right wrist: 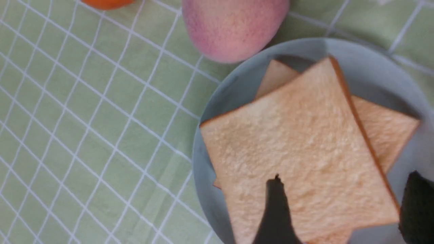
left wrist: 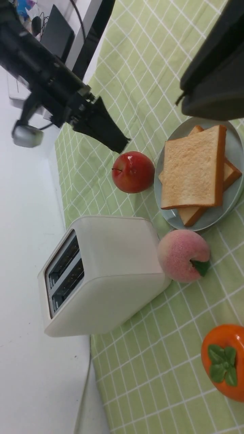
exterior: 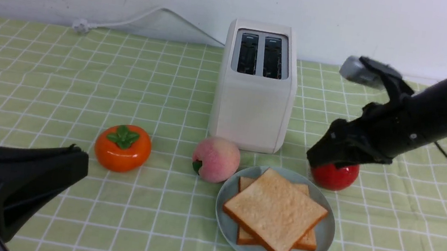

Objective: Take toasted bread from bread machine on green coffee tablecloth place on plate.

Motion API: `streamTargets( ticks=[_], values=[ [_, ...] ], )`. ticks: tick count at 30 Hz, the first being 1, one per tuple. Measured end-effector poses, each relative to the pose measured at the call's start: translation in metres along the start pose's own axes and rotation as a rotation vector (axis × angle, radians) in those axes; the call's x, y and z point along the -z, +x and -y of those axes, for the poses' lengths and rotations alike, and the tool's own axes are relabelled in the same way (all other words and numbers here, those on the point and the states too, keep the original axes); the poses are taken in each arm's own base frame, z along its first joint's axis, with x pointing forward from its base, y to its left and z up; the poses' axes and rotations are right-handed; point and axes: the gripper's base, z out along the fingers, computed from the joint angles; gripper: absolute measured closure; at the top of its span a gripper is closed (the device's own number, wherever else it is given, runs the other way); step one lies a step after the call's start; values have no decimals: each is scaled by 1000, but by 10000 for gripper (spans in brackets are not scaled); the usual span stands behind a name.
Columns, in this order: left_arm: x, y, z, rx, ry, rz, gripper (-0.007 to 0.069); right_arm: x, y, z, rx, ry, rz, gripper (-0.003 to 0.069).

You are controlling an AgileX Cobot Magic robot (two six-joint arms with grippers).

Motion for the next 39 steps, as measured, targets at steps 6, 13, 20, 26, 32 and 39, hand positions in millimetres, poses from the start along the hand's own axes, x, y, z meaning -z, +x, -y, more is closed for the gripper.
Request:
streamTargets(
  ticks=[6, 13, 20, 26, 32, 39],
  values=[
    [0, 0, 0, -7, -3, 3, 638, 77, 3, -35, 106, 124, 45, 378],
    [5, -3, 0, 11, -6, 36, 638, 146, 46, -73, 165, 191, 99, 641],
    [46, 14, 0, 55, -14, 216, 638, 169, 120, -88, 162, 234, 151, 666],
    [59, 53, -2, 117, -2, 244, 638, 164, 177, -88, 113, 251, 213, 665],
    [52, 92, -7, 187, -13, 183, 638, 147, 244, -79, 21, 259, 437, 665],
    [48, 107, -9, 198, -21, 136, 638, 133, 274, -67, -30, 248, 743, 660]
  ],
)
